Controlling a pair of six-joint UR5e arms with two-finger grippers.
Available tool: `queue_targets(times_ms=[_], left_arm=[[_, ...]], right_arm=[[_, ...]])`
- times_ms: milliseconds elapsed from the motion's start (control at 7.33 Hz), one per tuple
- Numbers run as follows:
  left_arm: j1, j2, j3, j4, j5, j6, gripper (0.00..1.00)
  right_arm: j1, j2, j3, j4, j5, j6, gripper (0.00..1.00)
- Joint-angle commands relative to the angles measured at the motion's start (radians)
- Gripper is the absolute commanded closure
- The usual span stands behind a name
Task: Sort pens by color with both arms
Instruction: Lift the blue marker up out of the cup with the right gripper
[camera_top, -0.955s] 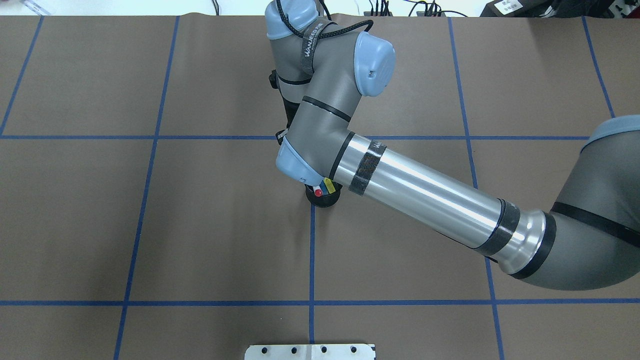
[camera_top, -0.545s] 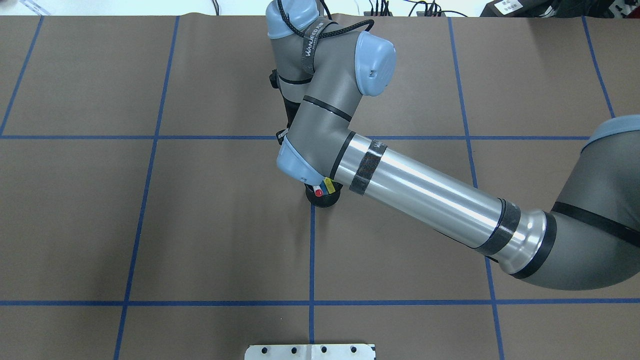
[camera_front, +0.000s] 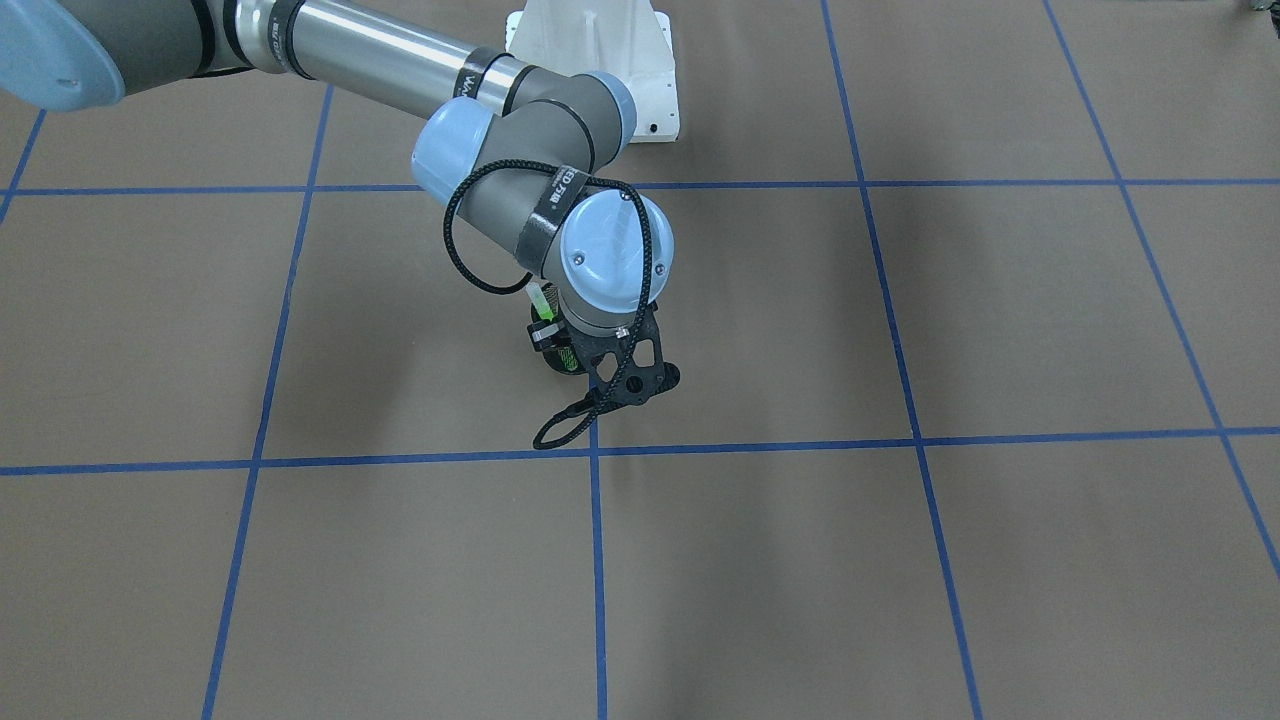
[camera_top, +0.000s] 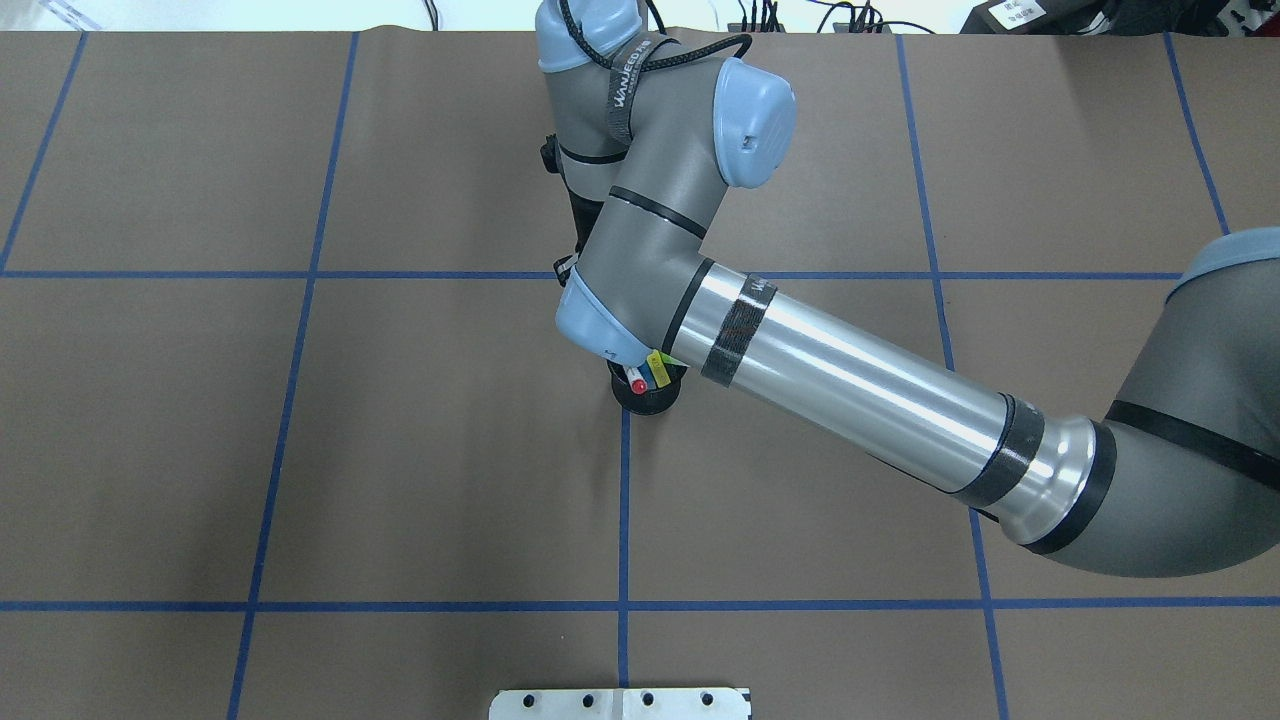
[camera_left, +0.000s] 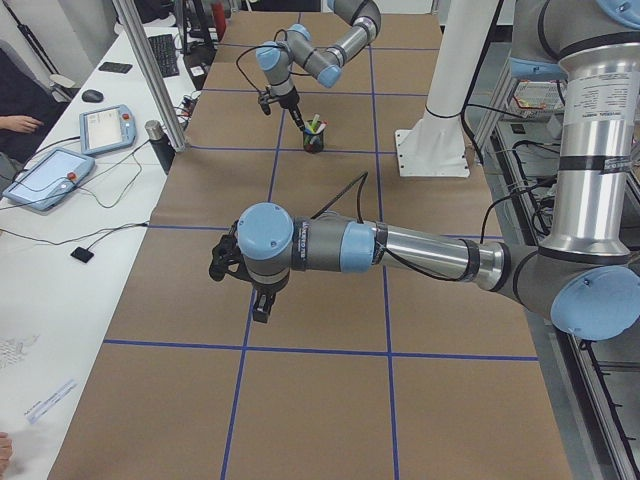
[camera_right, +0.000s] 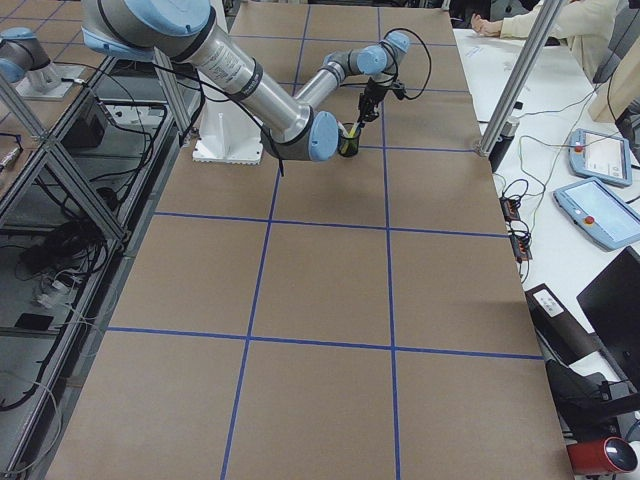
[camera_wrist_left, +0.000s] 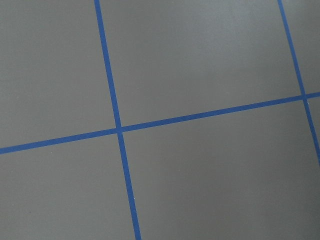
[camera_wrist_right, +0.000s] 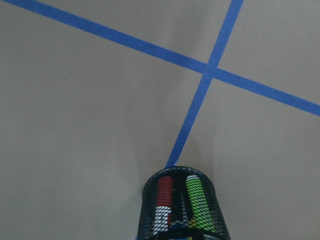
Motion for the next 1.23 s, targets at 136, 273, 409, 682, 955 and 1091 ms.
queue_targets(times_ms=[136,273,409,682,955,1091], left_arm=[[0.0,0.0,-0.001,0.0,0.0,-0.001,0.0],[0.0,0.0,-0.001,0.0,0.0,-0.001,0.0],[0.0,0.0,-0.001,0.0,0.0,-0.003,0.0],[0.002,-0.012,-0.002,0.0,-0.005,-0.024,0.0],[0.032,-0.031,-0.025,-0.041,-0.013,-0.168,0.0],[0.085,-0.069,-0.031,-0.044,-0.034,-0.275,0.0]], right_arm=[[0.043,-0.001,0.044,-0.008,0.032,-0.002,0.81],[0.061,-0.001,0.066,-0.012,0.058,0.0,0.81],[0.081,-0.001,0.095,-0.014,0.061,0.0,0.8],[0.138,-0.001,0.17,-0.058,0.067,0.001,0.8],[0.204,-0.01,0.26,-0.133,0.094,0.006,0.8],[0.25,-0.039,0.299,-0.164,0.104,0.009,0.8]])
